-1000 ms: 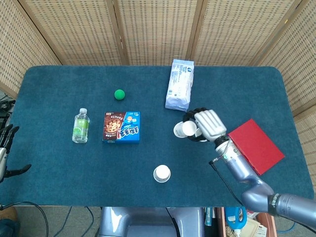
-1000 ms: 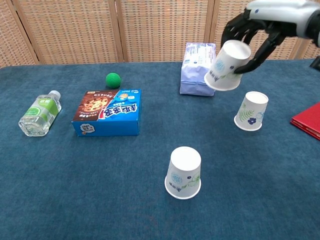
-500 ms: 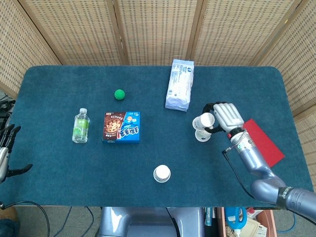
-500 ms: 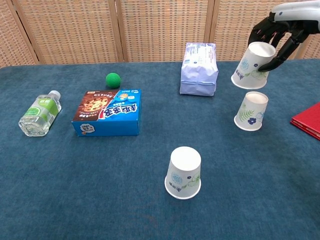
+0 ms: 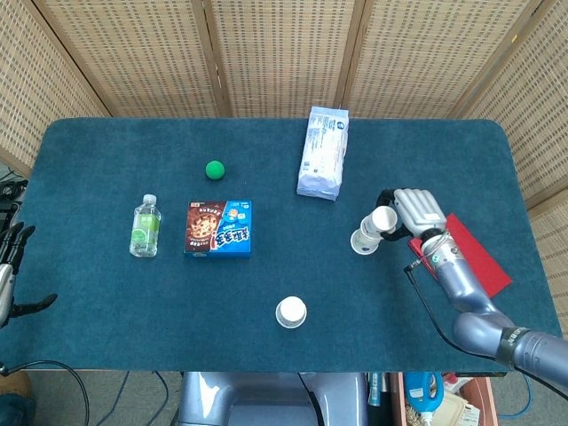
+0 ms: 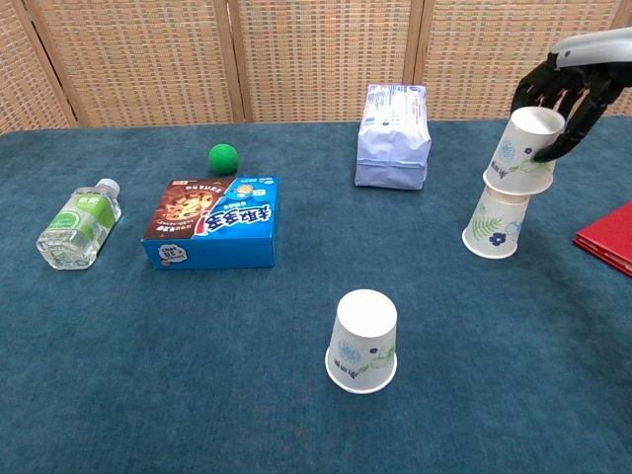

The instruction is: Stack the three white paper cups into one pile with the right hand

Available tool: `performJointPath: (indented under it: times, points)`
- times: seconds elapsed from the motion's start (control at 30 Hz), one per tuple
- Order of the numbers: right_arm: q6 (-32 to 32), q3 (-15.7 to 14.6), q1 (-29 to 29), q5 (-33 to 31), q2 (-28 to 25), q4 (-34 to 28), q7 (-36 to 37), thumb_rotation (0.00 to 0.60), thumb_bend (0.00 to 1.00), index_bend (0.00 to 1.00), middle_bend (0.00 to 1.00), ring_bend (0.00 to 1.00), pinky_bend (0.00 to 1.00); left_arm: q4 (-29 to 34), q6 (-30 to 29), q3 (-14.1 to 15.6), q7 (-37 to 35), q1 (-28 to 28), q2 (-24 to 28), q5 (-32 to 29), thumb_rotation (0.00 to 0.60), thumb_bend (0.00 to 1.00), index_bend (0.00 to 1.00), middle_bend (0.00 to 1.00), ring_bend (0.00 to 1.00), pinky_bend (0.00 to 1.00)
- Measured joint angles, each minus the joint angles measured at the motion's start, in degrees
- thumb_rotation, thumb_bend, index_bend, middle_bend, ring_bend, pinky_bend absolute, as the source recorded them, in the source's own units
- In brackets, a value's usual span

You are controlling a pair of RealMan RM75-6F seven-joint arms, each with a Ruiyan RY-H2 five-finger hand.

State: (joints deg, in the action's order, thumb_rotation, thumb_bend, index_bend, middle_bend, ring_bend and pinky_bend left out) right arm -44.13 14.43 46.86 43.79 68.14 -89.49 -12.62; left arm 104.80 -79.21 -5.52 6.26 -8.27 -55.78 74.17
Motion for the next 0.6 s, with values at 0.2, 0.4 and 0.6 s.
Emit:
performJointPath:
  times: [0.2, 0.4, 0.6]
  points:
    - [0.1, -0.6, 0.2, 0.0, 0.8, 1.0, 0.6, 0.6, 0.37, 0.48, 0.48, 0.37, 0.36, 0.1, 0.0, -0.1, 0.3, -0.1, -0.2, -0.2, 0.6, 0.14, 0.0, 0.0, 0.0, 0.0]
    - [0.6, -0.8, 0.3, 0.2, 1.1, 1.4, 1.9, 0.6, 0.37, 0.48, 0.47, 0.37, 0.36, -0.1, 0.1, -0.1, 0.5, -0.2, -0.3, -0.5, 0.6, 0.14, 0.0, 0.0, 0.0, 0.0]
    - [0.7, -1.4, 0.5, 0.6, 1.5, 1.8, 2.1, 0.6, 0.37, 0.48, 0.45, 0.37, 0.36, -0.2, 0.1, 0.0, 0.4, -0.2, -0.3, -0.4, 0.6, 0.14, 0.0, 0.0, 0.0, 0.0]
